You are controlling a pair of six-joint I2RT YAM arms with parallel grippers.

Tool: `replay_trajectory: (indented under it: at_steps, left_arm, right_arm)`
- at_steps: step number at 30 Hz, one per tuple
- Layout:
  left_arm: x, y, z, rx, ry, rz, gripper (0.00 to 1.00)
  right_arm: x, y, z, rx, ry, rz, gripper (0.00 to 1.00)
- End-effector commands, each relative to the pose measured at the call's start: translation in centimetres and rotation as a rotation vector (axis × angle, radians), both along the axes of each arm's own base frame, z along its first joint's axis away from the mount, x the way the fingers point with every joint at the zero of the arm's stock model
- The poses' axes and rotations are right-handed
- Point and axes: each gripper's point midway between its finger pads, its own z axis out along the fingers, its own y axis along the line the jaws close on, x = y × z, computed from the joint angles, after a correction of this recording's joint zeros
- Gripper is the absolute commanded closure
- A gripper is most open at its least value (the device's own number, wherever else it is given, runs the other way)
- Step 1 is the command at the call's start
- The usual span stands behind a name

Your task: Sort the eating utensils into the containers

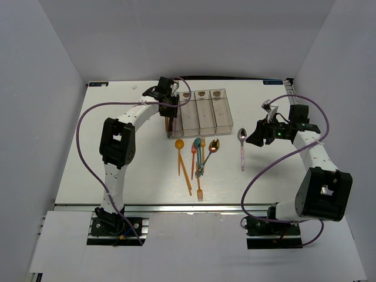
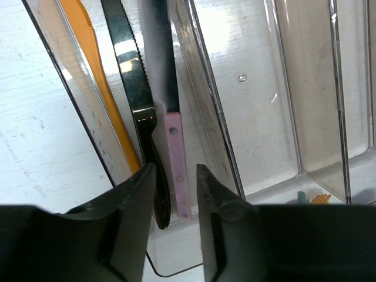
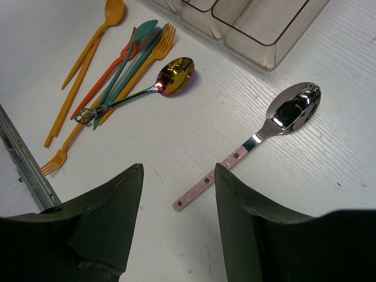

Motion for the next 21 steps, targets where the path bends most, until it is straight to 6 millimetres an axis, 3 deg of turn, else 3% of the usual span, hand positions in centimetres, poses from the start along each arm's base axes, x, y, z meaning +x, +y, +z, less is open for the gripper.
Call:
replay_trajectory:
  at_steps: [1, 7, 13, 18, 19, 21]
  left_arm:
    - [0.7, 0.3, 1.4, 0.014, -0.05, 0.016, 0.54]
    - [0.7, 0.4, 2.4, 0.011, -0.067, 0.026, 0.5]
    - [0.9, 0.3, 5.3, -0.022, -0.116, 0.036, 0.47]
    - [-0.4, 0.9, 7.5, -0.092, -0.114, 0.074, 0.42]
    - [-0.9, 0.8, 9.1, -0.13, -0.127, 0.07, 0.42]
    - [-2.1, 1.1, 9.4, -0.153, -0.111, 0.065, 0.37]
  right_arm:
    - [0.1, 0.3, 0.3, 0.013, -0.017, 0.012, 0.42]
    - [0.1, 0.3, 0.3, 0.013, -0.015, 0.012, 0.42]
    - [0.1, 0.3, 0.3, 0.007, -0.015, 0.014, 0.42]
    - [-0.1, 0.1, -0.2, -0.01, -0.006, 0.015, 0.42]
    - [-0.2, 0.1, -0.5, -0.016, 0.007, 0.014, 0.42]
    - [-0.2, 0.0, -1.1, -0.056, 0.023, 0.009, 0.42]
